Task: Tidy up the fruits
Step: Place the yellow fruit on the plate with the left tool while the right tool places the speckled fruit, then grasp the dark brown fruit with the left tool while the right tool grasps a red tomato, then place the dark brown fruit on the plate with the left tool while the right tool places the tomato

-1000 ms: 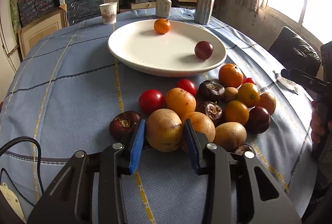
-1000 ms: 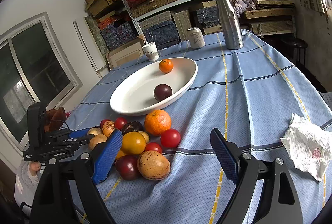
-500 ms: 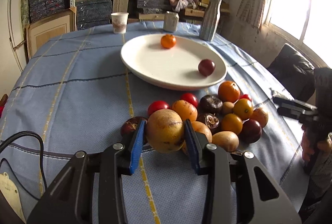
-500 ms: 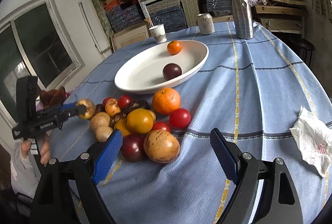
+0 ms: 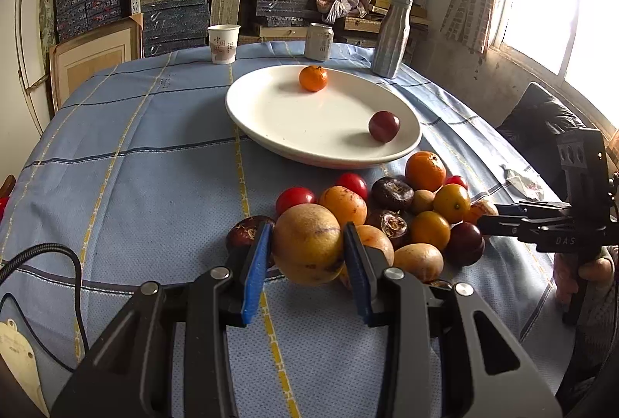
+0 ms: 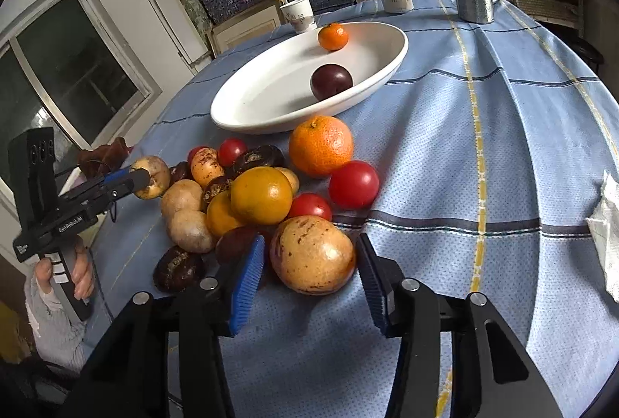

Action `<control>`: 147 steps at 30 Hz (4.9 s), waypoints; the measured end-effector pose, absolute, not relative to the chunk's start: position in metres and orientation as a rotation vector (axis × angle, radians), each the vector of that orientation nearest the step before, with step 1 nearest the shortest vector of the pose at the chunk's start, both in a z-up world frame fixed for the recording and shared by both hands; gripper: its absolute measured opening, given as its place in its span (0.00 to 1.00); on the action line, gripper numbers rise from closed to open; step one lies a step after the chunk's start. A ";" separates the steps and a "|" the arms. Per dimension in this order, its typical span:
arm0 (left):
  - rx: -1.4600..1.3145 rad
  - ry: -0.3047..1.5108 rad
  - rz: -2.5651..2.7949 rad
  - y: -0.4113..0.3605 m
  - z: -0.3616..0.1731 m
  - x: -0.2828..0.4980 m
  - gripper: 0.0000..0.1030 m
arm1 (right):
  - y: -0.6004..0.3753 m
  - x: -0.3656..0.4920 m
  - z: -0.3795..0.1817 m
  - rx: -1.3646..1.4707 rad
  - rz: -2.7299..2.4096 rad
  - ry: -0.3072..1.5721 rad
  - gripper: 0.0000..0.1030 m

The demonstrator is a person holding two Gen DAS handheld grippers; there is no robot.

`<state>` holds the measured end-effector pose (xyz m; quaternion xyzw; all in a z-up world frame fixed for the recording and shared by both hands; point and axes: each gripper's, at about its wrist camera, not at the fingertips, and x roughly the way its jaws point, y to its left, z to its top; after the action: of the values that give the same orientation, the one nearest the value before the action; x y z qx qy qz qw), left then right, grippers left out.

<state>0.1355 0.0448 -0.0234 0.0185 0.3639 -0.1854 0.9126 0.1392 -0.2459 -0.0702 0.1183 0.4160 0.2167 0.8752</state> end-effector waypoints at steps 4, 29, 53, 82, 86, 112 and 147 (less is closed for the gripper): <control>0.037 0.768 -0.381 0.045 -0.027 0.139 0.36 | -0.251 0.139 -0.071 0.270 0.463 0.868 0.42; 0.063 0.769 -0.340 -0.003 0.028 0.267 0.36 | -0.262 0.262 0.046 0.249 0.338 0.628 0.42; -0.009 0.696 -0.235 0.051 0.021 0.216 0.88 | -0.264 0.182 0.026 0.210 0.305 0.491 0.79; 0.129 0.855 -0.238 0.049 -0.054 0.174 0.68 | -0.272 0.144 -0.031 0.196 0.232 0.588 0.83; 0.114 0.888 -0.258 0.049 -0.058 0.179 0.51 | -0.271 0.143 -0.031 0.196 0.234 0.590 0.83; 0.057 0.814 -0.256 0.061 -0.040 0.169 0.41 | -0.252 0.167 -0.062 0.175 0.327 0.784 0.51; 0.059 0.901 -0.284 0.056 -0.058 0.178 0.41 | -0.253 0.182 -0.070 0.231 0.356 0.822 0.29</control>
<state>0.1779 0.0560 -0.0582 0.0285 0.4338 -0.1368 0.8901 0.1815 -0.2526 -0.0699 0.1117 0.3963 0.1719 0.8949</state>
